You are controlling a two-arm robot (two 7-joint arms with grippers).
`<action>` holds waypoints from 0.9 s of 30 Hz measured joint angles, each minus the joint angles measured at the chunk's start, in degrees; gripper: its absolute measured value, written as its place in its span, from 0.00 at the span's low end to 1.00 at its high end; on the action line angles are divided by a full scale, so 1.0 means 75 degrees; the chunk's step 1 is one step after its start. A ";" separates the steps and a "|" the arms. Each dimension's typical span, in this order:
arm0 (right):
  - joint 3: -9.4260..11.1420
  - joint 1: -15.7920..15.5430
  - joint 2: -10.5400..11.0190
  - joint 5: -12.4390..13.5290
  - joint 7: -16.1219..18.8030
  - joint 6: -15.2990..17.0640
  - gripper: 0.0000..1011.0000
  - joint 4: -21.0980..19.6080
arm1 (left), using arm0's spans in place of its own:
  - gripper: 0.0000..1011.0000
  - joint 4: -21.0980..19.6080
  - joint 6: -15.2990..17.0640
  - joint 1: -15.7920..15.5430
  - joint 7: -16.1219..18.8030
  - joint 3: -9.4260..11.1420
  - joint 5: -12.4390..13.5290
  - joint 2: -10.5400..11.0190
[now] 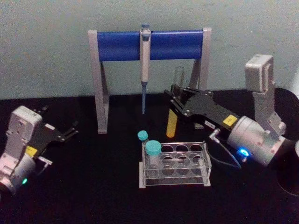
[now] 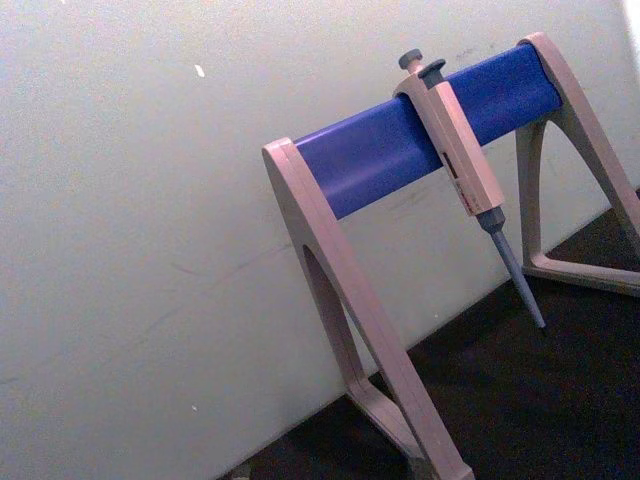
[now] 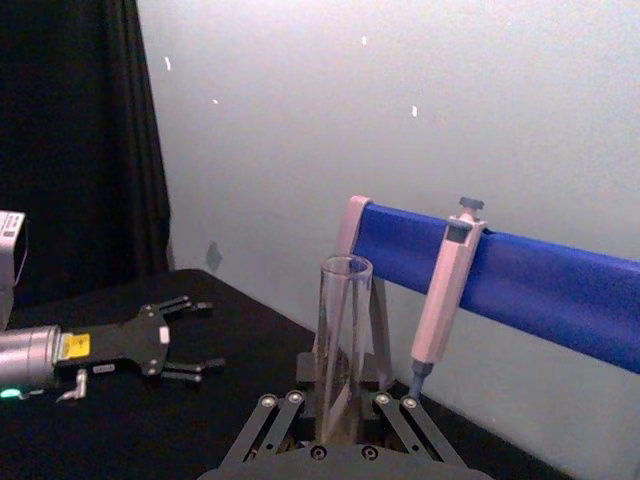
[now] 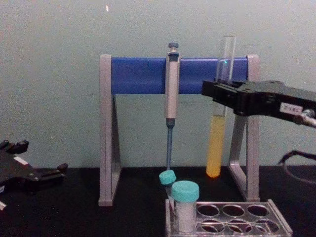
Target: Pick up the test tube from the test tube rack, shake it, then place it back into the test tube rack.
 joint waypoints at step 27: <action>0.0109 0.0669 -0.0116 -0.0263 -0.0260 -0.0103 0.23 0.0936 | 1.00 0.0000 0.0000 0.0001 0.0000 0.0000 0.0000 0.0000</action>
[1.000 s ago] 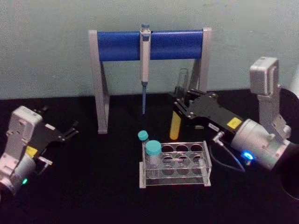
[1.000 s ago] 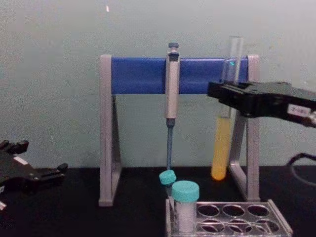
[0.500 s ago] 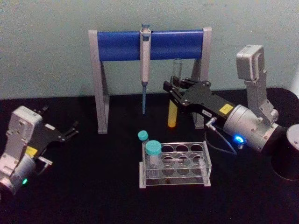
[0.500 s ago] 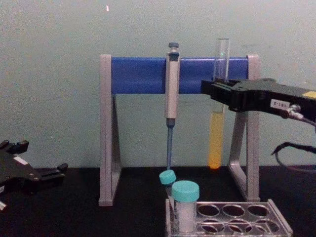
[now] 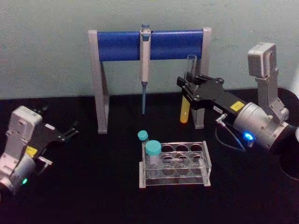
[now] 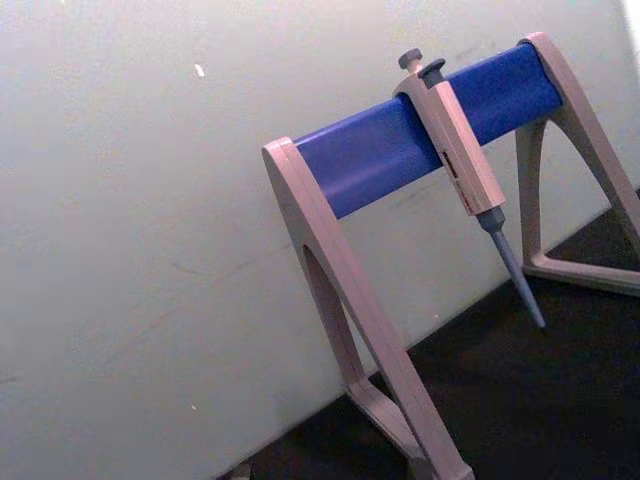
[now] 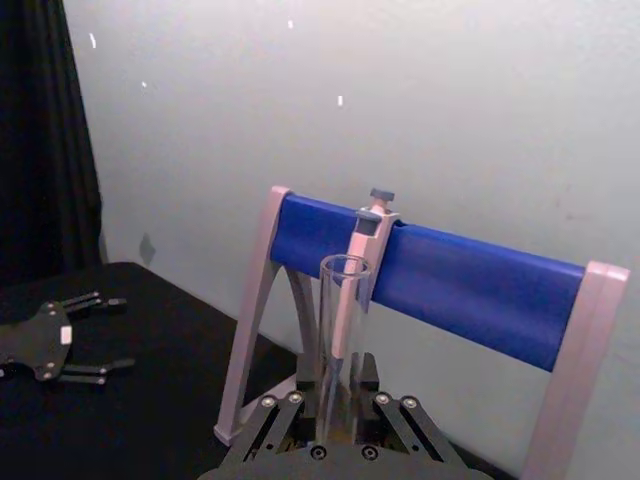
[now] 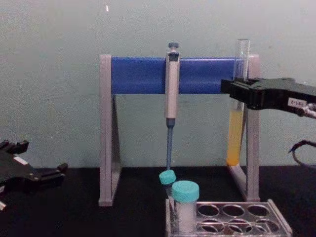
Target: Pick up the test tube from the test tube rack, shake it, then place it back into the test tube rack.
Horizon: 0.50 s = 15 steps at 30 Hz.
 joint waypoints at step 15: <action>0.0226 -0.0315 0.0174 -0.0067 -0.0133 0.0148 0.23 -0.0409 | 1.00 0.0000 0.0000 0.0000 0.0000 0.0000 0.0000 0.0000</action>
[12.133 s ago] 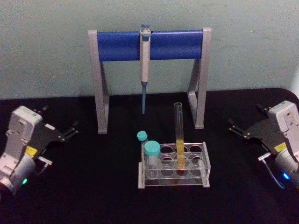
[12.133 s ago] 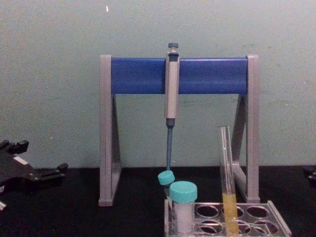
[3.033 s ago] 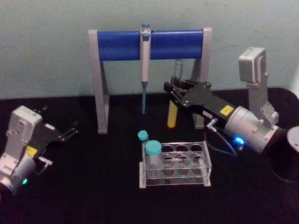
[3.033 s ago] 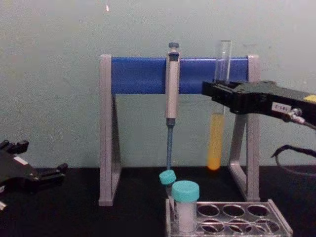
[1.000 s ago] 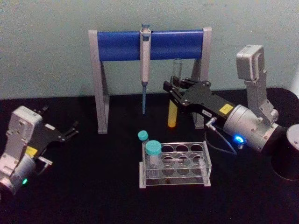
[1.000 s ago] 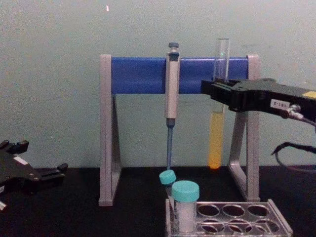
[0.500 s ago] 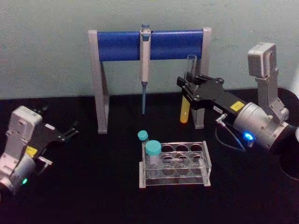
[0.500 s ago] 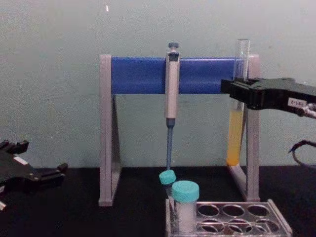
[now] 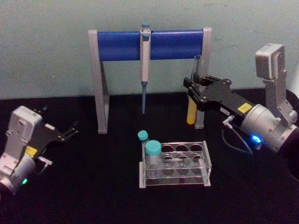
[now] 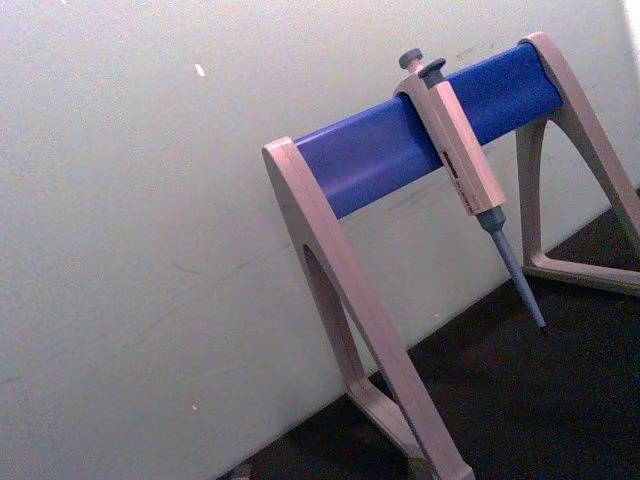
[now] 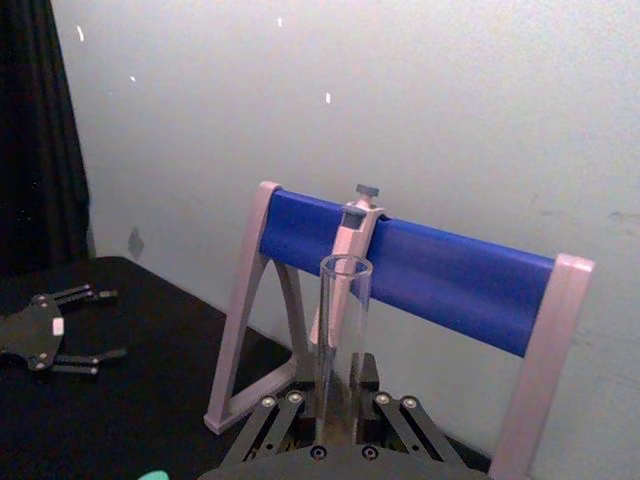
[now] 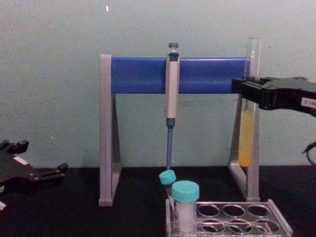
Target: Pick up the test tube from the test tube rack, shake it, then place it back into the test tube rack.
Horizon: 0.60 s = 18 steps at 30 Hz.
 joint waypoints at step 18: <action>0.0175 -0.0967 0.0299 0.0118 -0.0117 0.0375 0.23 -0.1177 | 1.00 0.0000 0.0000 0.0000 0.0000 0.0000 0.0000 0.0000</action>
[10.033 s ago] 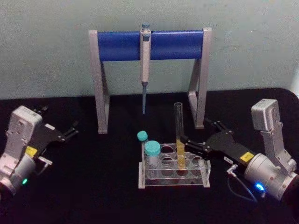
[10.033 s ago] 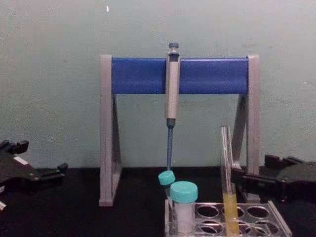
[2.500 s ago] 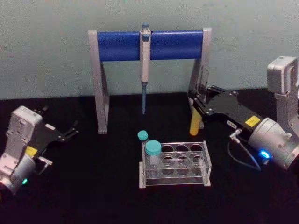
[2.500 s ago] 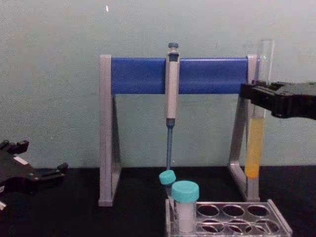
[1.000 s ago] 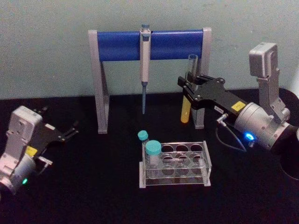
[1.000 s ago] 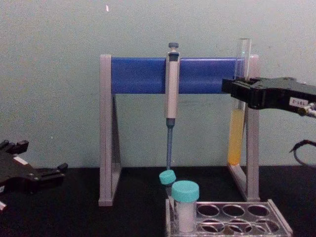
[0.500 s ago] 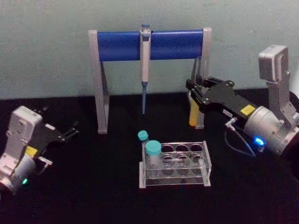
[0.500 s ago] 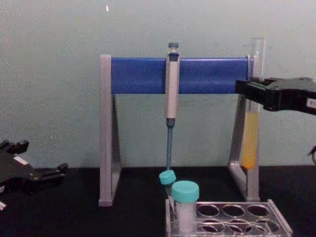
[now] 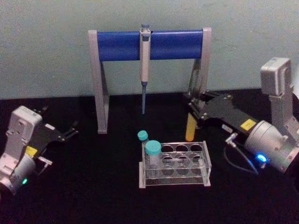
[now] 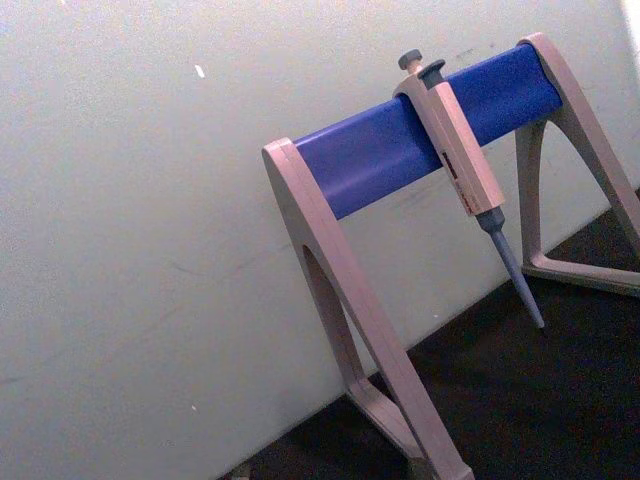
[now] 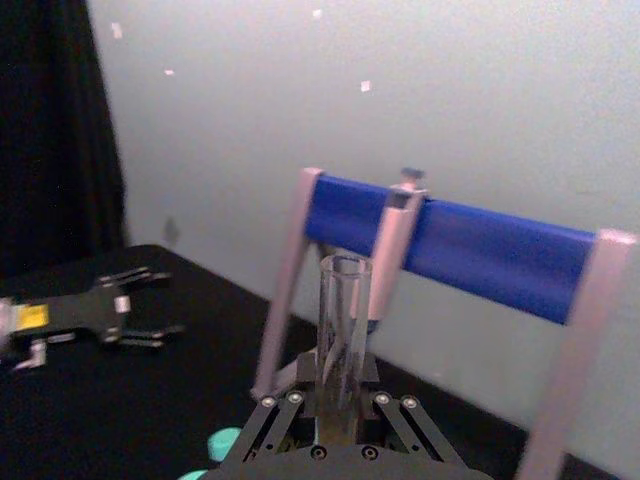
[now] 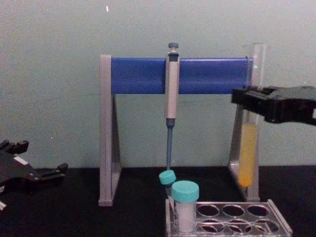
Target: Pick up the test tube from the test tube rack, shake it, then place it back into the test tube rack.
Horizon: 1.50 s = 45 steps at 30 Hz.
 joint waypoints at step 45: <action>-0.0619 0.1541 -0.0438 0.0041 0.0436 -0.0259 0.23 0.1712 | 1.00 0.0000 0.0000 0.0000 0.0000 0.0000 0.0000 0.0000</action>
